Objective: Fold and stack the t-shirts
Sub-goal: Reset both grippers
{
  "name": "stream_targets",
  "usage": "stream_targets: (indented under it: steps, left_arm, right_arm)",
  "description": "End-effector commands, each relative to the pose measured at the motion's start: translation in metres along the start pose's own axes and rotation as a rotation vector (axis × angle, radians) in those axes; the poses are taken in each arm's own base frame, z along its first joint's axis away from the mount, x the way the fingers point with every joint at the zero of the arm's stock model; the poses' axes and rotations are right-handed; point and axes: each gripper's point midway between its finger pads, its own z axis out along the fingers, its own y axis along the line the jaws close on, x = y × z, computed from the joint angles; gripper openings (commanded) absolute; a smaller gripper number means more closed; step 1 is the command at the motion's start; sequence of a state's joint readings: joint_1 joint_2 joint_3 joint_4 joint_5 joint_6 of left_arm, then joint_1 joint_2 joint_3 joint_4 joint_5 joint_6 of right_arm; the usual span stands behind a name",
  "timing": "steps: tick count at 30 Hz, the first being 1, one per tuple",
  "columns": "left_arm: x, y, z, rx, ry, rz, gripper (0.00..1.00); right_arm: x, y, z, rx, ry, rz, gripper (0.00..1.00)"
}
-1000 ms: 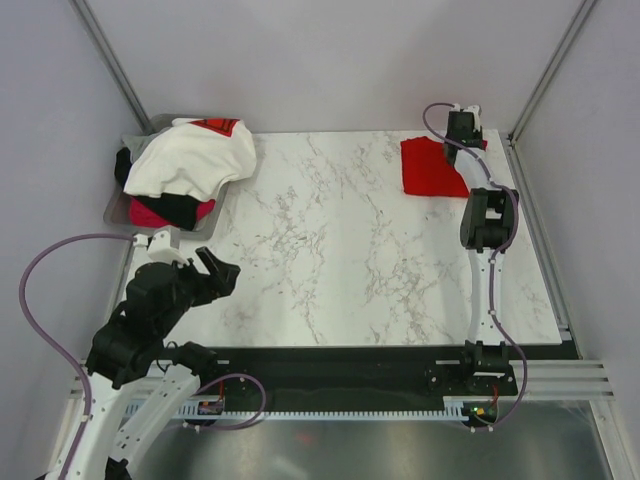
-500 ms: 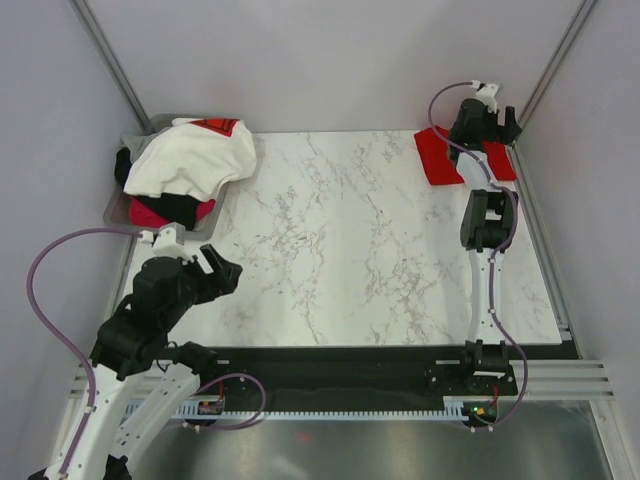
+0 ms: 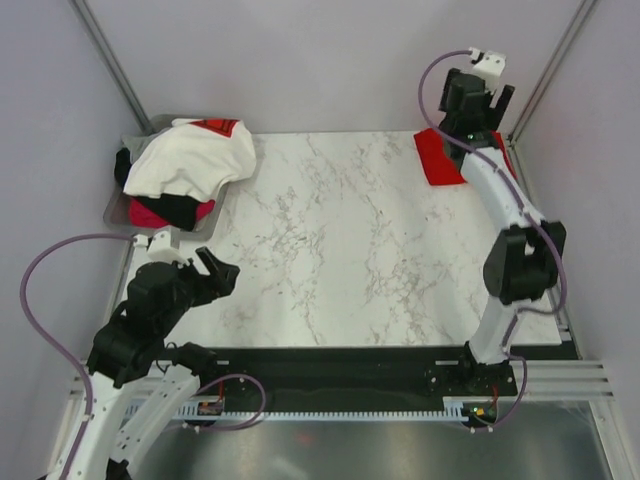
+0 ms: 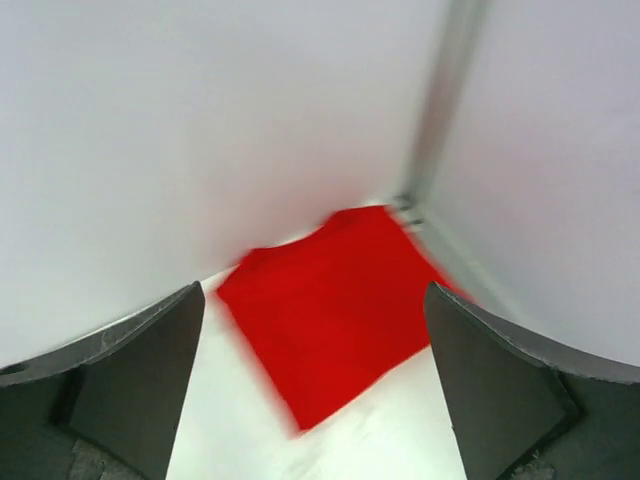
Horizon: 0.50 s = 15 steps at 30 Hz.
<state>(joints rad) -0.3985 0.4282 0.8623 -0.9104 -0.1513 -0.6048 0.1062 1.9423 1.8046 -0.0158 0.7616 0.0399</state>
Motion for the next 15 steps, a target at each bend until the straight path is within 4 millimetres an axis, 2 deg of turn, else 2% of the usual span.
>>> stream_targets:
  steps: [1,2,3,4,5,6,7,8,9,10,11,12,13,14,15]
  left_arm:
    - [-0.01,-0.004,-0.004,0.027,-0.055,-0.007,0.87]
    - [-0.01,-0.004,-0.005,0.032,-0.054,-0.005,0.87]
    - [-0.01,-0.005,-0.005,0.039,-0.054,-0.002,0.87]
    - [-0.009,-0.006,-0.005,0.043,-0.052,0.001,0.87]
    - [-0.009,-0.007,-0.005,0.046,-0.048,0.002,0.87]
    - [-0.008,-0.008,-0.005,0.055,-0.04,0.005,0.87]
    - [-0.007,-0.009,-0.004,0.059,-0.034,0.008,0.87]
    - [-0.007,-0.01,-0.004,0.065,-0.035,0.012,0.87]
    - [-0.006,-0.011,-0.004,0.069,-0.031,0.012,0.87]
    - [-0.006,-0.011,-0.004,0.068,-0.03,0.014,0.87]
    - [-0.006,-0.011,-0.003,0.066,-0.031,0.015,0.87]
    - [-0.006,-0.011,-0.003,0.067,-0.027,0.014,0.87]
    - [-0.006,-0.011,-0.004,0.067,-0.03,0.013,0.87]
    - [-0.007,-0.01,-0.004,0.065,-0.035,0.013,0.87]
    - [-0.007,-0.011,-0.004,0.067,-0.036,0.012,0.87]
  right_arm:
    - [-0.017,0.046,-0.111,-0.351,0.105,0.227,0.98]
    - [0.019,0.047,-0.132,-0.37,0.194,0.192,0.98]
    - [0.029,0.054,-0.153,-0.423,0.243,0.207,0.98]
    - [0.027,0.069,-0.195,-0.569,0.286,0.23,0.98]
    - [0.065,0.073,-0.22,-0.615,0.393,0.227,0.98]
    - [0.076,0.078,-0.245,-0.682,0.434,0.224,0.98]
    - [0.075,0.083,-0.288,-0.788,0.452,0.233,0.98]
    - [0.113,0.083,-0.316,-0.842,0.554,0.241,0.98]
    - [0.124,0.084,-0.34,-0.915,0.584,0.233,0.98]
    - [0.123,0.082,-0.376,-1.013,0.597,0.239,0.98]
    - [0.152,0.07,-0.386,-0.988,0.65,0.206,0.98]
    - [0.158,0.067,-0.404,-1.008,0.68,0.221,0.98]
    - [0.153,0.058,-0.412,-1.03,0.669,0.24,0.98]
    - [0.167,0.048,-0.414,-1.003,0.683,0.223,0.98]
    - [0.167,0.043,-0.421,-1.006,0.702,0.249,0.98]
